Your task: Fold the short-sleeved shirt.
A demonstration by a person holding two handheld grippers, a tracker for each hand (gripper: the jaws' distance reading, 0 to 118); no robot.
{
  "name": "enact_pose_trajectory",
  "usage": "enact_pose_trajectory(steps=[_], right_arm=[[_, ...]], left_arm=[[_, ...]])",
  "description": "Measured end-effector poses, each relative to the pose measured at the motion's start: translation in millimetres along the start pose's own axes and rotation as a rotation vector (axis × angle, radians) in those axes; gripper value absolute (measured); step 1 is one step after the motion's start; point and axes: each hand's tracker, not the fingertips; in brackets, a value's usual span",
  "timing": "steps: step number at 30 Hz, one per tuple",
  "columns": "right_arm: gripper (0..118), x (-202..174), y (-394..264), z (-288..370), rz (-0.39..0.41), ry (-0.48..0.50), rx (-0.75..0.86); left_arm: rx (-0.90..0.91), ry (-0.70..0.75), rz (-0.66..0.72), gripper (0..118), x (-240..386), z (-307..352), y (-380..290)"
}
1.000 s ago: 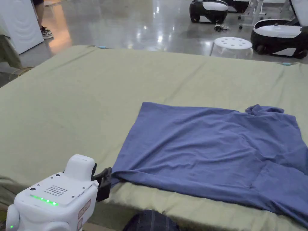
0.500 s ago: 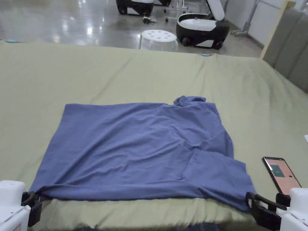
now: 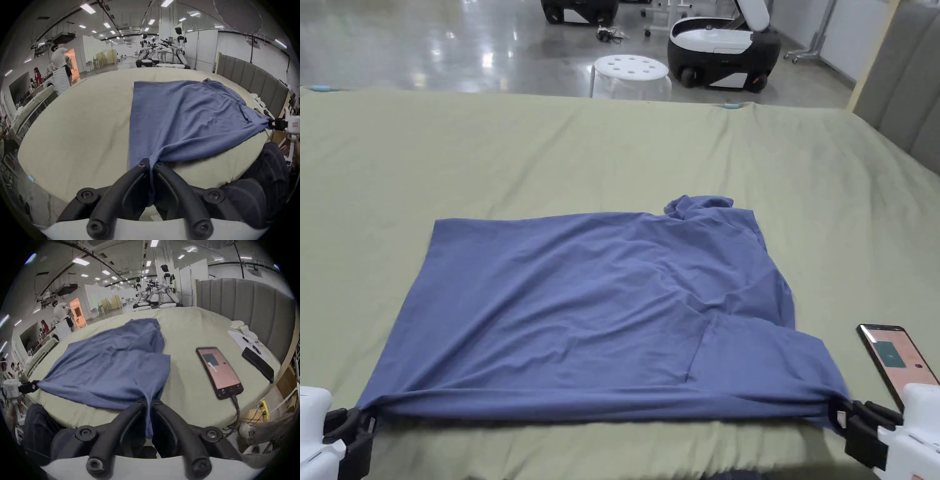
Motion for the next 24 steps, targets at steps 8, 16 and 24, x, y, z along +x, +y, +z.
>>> enact_pose_trajectory(steps=[8, 16, 24], right_arm=[[9, -10, 114, 6, -0.003, 0.096, 0.112], [9, -29, 211, -150, 0.073, -0.047, -0.094], [103, -27, 183, -179, 0.04, 0.017, -0.13]], left_arm=[[0.094, 0.006, -0.062, 0, -11, -12, 105], [-0.136, 0.019, 0.002, 0, -24, -162, 187], [-0.123, -0.046, 0.019, 113, -27, -185, 159]])
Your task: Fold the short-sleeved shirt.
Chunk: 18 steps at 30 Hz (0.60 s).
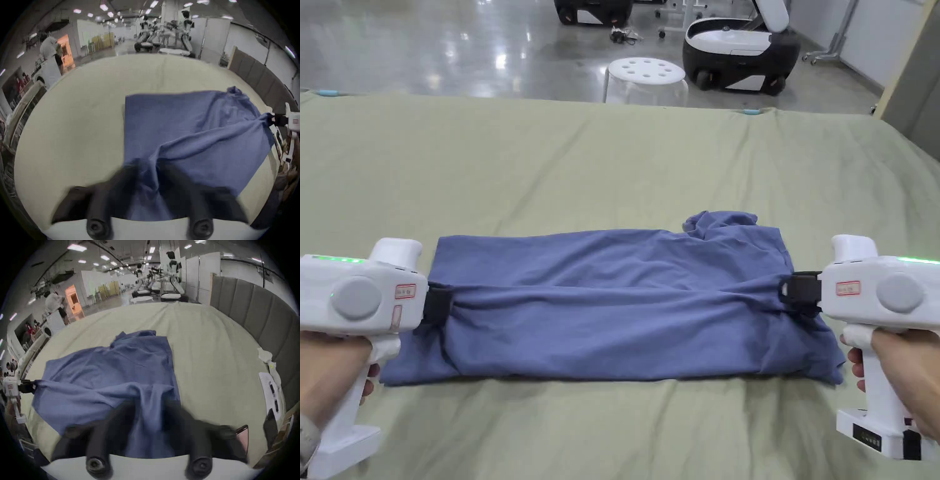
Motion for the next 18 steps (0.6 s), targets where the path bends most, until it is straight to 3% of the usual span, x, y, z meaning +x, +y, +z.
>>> enact_pose_trajectory(steps=[1, 6, 7, 8, 9, 11, 12, 13, 15, 18], right_arm=[[103, -4, -4, 16, 0.016, 0.038, 0.035], [103, -35, -64, 112, 0.166, 0.037, 0.405], [95, -42, -82, 126, 0.187, -0.002, 0.453], [72, -46, -97, 137, 0.196, -0.019, 0.473], [72, -49, -111, 144, 0.185, -0.009, 0.458], [49, -46, -134, 146, 0.171, 0.024, 0.428], [10, -49, -145, 148, 0.176, 0.003, 0.415], [3, -52, -151, 148, 0.195, -0.052, 0.399], [3, -49, -159, 146, 0.185, 0.033, 0.363], [3, -46, -164, 146, 0.172, 0.011, 0.358]], left_arm=[[0.054, -0.008, 0.005, 111, 2, 17, -5], [0.422, 0.03, -0.063, 111, 36, 121, -70], [0.442, 0.062, -0.075, 110, 44, 137, -90], [0.446, 0.101, -0.079, 104, 50, 146, -108], [0.428, 0.155, -0.074, 100, 55, 153, -126], [0.375, 0.157, -0.023, 85, 53, 159, -155], [0.321, 0.132, 0.044, 44, 49, 159, -166], [0.288, 0.112, 0.076, 0, 45, 157, -172], [0.254, 0.179, 0.098, 0, 29, 142, -180], [0.209, 0.14, 0.122, 0, 13, 127, -168]])
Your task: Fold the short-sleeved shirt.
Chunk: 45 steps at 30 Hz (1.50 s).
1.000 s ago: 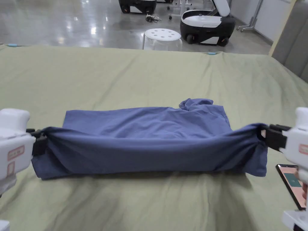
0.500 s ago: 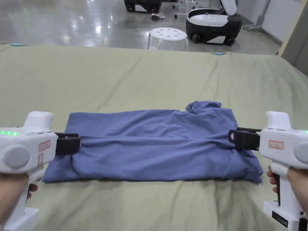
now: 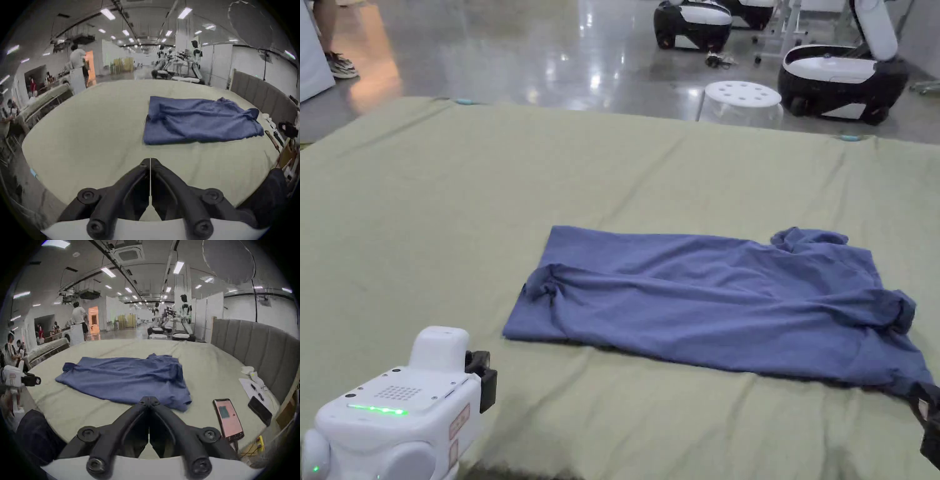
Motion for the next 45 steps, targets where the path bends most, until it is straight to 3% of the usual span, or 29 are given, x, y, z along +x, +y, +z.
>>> enact_pose_trajectory(steps=[1, 2, 4, 5, 9, 10, 11, 12, 13, 14, 15, 16, 17, 18, 24, 25, 27, 28, 29, 30, 36, 40, 45], right_arm=[[3, 1, -1, -1, 0.002, 0.001, -0.003], [3, 2, -1, -2, -0.002, 0.0, -0.008], [3, 5, -1, -5, -0.005, -0.002, -0.019], [3, 6, -1, -7, -0.008, -0.005, -0.024], [3, 15, -3, -21, -0.016, -0.036, -0.079], [3, 20, -3, -28, -0.019, -0.045, -0.116], [3, 23, -4, -33, -0.024, -0.057, -0.131], [4, 27, -4, -38, -0.03, -0.066, -0.142], [5, 33, -4, -46, -0.041, -0.074, -0.16], [16, 38, -3, -53, -0.058, -0.087, -0.174], [36, 43, -2, -60, -0.074, -0.095, -0.177], [73, 49, 0, -69, -0.096, -0.091, -0.179], [97, 55, 2, -80, -0.125, -0.082, -0.2], [104, 61, 4, -94, -0.149, -0.063, -0.246], [102, 76, 4, -161, -0.173, -0.092, -0.401], [87, 78, 2, -170, -0.181, -0.044, -0.471], [83, 80, 2, -176, -0.181, -0.08, -0.497], [56, 81, 10, -172, -0.178, -0.051, -0.482], [19, 83, 17, -169, -0.16, -0.027, -0.459], [12, 83, 24, -166, -0.132, -0.011, -0.417], [12, 64, 77, -144, -0.035, -0.014, -0.354], [12, 64, 106, -108, -0.074, 0.026, -0.29], [12, 60, 118, -44, -0.029, 0.039, -0.22]], left_arm=[[0.005, 0.0, -0.007, 4, -1, -10, 7], [0.005, 0.005, -0.023, 23, 0, -20, 14], [-0.031, 0.007, -0.057, 106, 1, -47, 31], [-0.059, 0.005, -0.068, 109, 5, -60, 38], [-0.109, 0.083, -0.112, 105, 15, -110, 59], [-0.147, 0.089, -0.126, 100, 18, -124, 65], [-0.135, 0.074, -0.123, 88, 19, -131, 67], [-0.146, 0.069, -0.127, 63, 21, -139, 69], [-0.201, 0.067, -0.139, 29, 31, -139, 71], [-0.238, 0.056, -0.159, 19, 36, -144, 71], [-0.243, 0.031, -0.171, 13, 39, -147, 70], [-0.209, 0.031, -0.173, 11, 44, -144, 69], [-0.206, 0.026, -0.211, 10, 52, -137, 70], [-0.215, 0.023, -0.25, 9, 56, -136, 71], [-0.217, -0.015, -0.148, 7, 45, -128, 75], [-0.223, -0.017, -0.147, 7, 42, -129, 76], [-0.229, -0.028, -0.13, 7, 39, -128, 77], [-0.232, -0.032, -0.127, 6, 39, -127, 79], [-0.233, -0.034, -0.126, 6, 38, -130, 82], [-0.238, -0.037, -0.13, 6, 39, -130, 84], [-0.199, -0.044, -0.135, 6, 38, -108, 112], [-0.127, -0.053, -0.11, 6, 30, -75, 134], [-0.039, -0.078, -0.118, 6, 19, -14, 146]])
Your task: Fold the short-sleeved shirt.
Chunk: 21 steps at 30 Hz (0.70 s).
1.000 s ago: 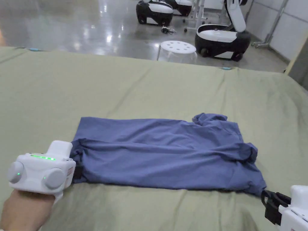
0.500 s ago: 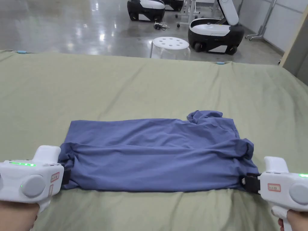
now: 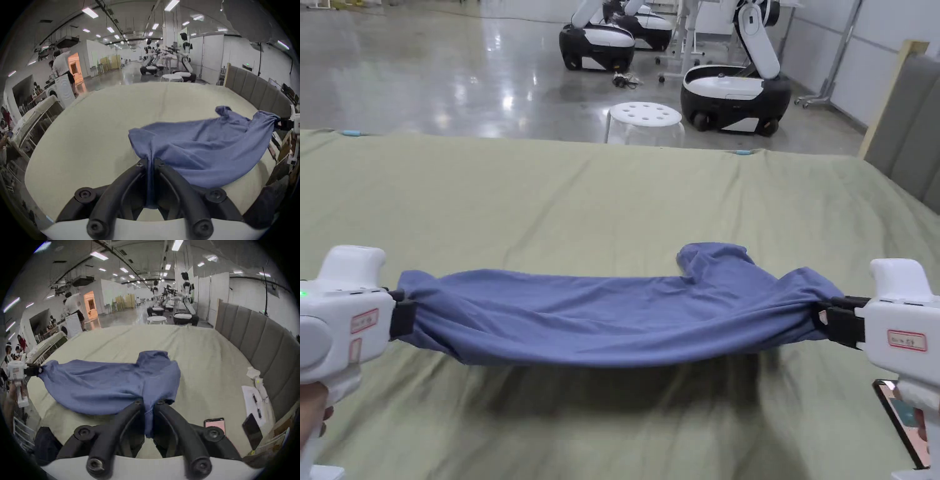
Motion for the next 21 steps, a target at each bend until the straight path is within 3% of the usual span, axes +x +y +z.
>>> enact_pose_trajectory(steps=[6, 10, 11, 12, 13, 14, 15, 16, 19, 21], right_arm=[[12, -1, -73, 16, -0.022, -0.001, -0.1], [12, 4, -136, -11, -0.133, 0.018, -0.192], [13, 5, -145, -15, -0.149, 0.006, -0.199], [24, 6, -151, -17, -0.161, -0.005, -0.196], [50, 8, -152, -13, -0.186, -0.016, -0.169], [70, 9, -150, -7, -0.202, -0.038, -0.116], [83, 9, -145, 2, -0.206, -0.027, -0.047], [90, 7, -136, 14, -0.205, 0.005, 0.028], [90, -17, -104, 47, -0.092, 0.008, 0.241], [90, -40, -84, 58, -0.018, -0.006, 0.355]], left_arm=[[-0.073, -0.023, 0.018, 6, -9, 28, -57], [-0.156, -0.055, 0.126, 6, -11, 12, -120], [-0.184, -0.063, 0.146, 6, -12, 9, -130], [-0.194, -0.064, 0.157, 7, -13, 7, -137], [-0.167, -0.067, 0.157, 19, -13, 9, -142], [-0.123, -0.074, 0.145, 53, -12, 15, -141], [-0.106, -0.04, 0.116, 96, -10, 22, -137], [-0.057, 0.0, 0.073, 118, -7, 32, -129], [0.251, 0.019, 0.005, 117, 7, 71, -104], [0.319, 0.028, -0.029, 117, 24, 82, -85]])
